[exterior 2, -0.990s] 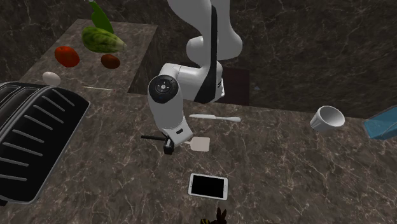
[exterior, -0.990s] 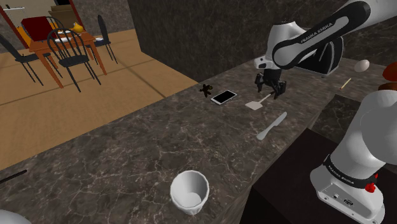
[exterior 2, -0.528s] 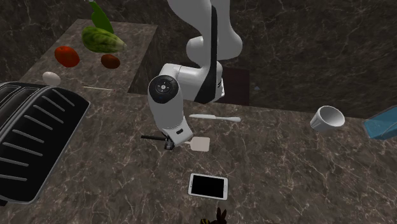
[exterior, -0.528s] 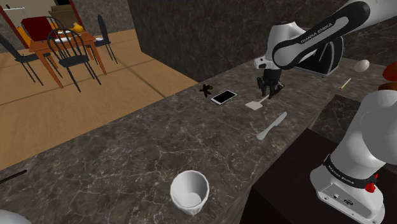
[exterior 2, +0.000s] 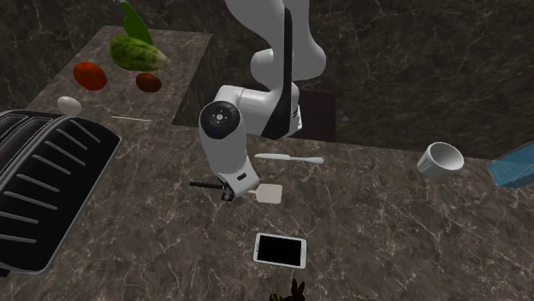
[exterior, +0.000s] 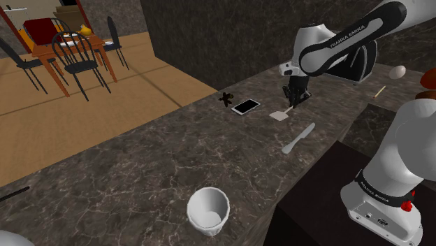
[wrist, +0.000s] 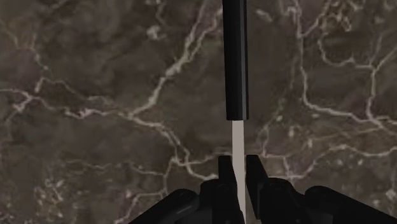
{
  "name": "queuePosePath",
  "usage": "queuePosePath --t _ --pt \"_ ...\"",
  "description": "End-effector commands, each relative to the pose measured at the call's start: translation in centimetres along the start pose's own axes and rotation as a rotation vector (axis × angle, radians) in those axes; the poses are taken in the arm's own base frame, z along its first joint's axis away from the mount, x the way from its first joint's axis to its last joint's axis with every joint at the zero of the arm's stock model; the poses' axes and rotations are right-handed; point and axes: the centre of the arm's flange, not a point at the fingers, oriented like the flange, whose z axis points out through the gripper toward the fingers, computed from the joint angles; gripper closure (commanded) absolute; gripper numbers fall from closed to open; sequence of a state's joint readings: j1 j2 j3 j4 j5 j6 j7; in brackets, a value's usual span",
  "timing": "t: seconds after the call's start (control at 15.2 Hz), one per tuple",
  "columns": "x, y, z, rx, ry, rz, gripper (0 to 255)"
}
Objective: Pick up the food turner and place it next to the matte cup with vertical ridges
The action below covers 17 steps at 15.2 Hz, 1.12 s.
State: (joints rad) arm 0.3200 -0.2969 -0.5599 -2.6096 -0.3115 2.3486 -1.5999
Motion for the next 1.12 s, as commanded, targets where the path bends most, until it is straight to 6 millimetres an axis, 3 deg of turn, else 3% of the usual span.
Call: queuePosePath --t 0.0,1.06 --pt "0.0 0.0 -0.5 0.0 0.0 0.0 255" --pt "-0.6 0.0 -9.0 0.0 0.0 0.0 255"
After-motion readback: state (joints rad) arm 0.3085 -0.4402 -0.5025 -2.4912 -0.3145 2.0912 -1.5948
